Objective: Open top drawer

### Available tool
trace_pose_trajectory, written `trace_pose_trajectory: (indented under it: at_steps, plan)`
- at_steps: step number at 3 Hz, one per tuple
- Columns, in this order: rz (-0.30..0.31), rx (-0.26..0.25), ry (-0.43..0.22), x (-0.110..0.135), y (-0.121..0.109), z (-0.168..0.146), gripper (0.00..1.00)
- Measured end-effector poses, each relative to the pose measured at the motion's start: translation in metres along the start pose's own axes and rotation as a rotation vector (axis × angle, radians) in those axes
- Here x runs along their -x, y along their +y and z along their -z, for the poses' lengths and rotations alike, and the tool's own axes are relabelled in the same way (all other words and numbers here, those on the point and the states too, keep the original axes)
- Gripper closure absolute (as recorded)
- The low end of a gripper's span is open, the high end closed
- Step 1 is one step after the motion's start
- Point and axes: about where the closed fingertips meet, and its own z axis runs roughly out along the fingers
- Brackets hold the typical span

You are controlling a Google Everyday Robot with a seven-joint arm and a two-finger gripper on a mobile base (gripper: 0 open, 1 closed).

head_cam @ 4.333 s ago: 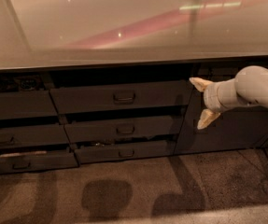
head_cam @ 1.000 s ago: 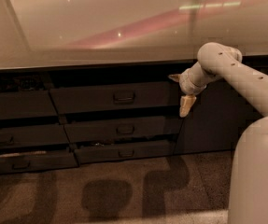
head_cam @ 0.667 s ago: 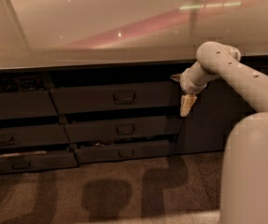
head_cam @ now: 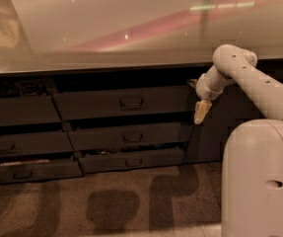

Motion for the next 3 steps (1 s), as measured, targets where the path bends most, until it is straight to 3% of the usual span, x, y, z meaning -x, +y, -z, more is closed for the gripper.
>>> trace_pose_trajectory:
  at_steps: [2, 3]
  plan:
    - [0.0, 0.0, 0.0, 0.0, 0.0, -0.0001, 0.51]
    - [0.0, 0.0, 0.0, 0.0, 0.0, -0.0001, 0.82]
